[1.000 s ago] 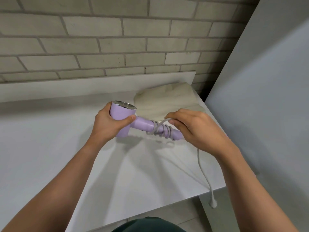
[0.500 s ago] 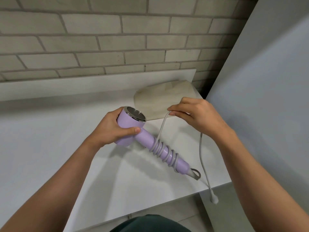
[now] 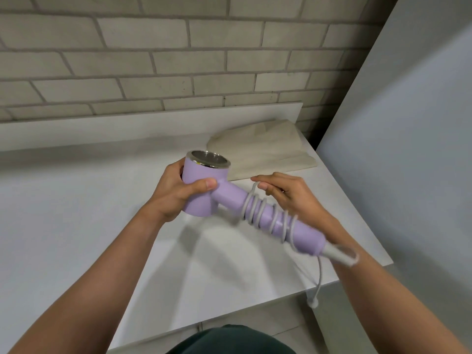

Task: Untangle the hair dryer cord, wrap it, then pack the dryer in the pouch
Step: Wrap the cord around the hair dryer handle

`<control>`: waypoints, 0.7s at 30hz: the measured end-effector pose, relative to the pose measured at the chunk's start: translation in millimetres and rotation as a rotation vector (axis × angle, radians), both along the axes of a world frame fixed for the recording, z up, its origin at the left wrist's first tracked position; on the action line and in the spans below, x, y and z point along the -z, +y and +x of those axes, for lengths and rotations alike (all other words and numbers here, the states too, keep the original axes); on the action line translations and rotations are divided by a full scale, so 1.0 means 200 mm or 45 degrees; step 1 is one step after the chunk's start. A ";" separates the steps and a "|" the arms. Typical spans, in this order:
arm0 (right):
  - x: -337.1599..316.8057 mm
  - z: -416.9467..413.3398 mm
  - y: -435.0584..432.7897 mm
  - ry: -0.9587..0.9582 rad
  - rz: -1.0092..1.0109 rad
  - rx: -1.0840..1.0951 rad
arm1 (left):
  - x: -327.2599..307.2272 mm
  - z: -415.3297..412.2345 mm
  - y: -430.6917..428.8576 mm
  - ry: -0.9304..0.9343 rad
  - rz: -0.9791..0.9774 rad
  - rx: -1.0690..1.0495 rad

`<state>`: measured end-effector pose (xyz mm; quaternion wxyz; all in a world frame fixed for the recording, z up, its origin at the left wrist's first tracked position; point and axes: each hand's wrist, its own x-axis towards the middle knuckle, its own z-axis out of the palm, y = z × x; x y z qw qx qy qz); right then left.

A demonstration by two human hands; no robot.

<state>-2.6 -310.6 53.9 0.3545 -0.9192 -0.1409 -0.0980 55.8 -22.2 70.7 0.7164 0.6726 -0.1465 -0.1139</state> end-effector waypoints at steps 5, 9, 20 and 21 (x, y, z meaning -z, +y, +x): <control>0.13 -0.11 0.09 0.450 0.088 0.121 | -0.03 0.01 -0.09 0.021 -0.111 -0.293; -0.01 -0.13 0.22 0.499 0.090 -0.099 | -0.01 0.04 -0.13 0.031 -0.040 -0.474; -0.30 -0.20 0.16 0.837 -0.040 -0.233 | 0.09 0.08 -0.10 -0.134 0.329 -0.683; -0.33 -0.20 0.15 0.843 -0.070 -0.227 | 0.09 0.07 -0.10 -0.156 0.344 -0.684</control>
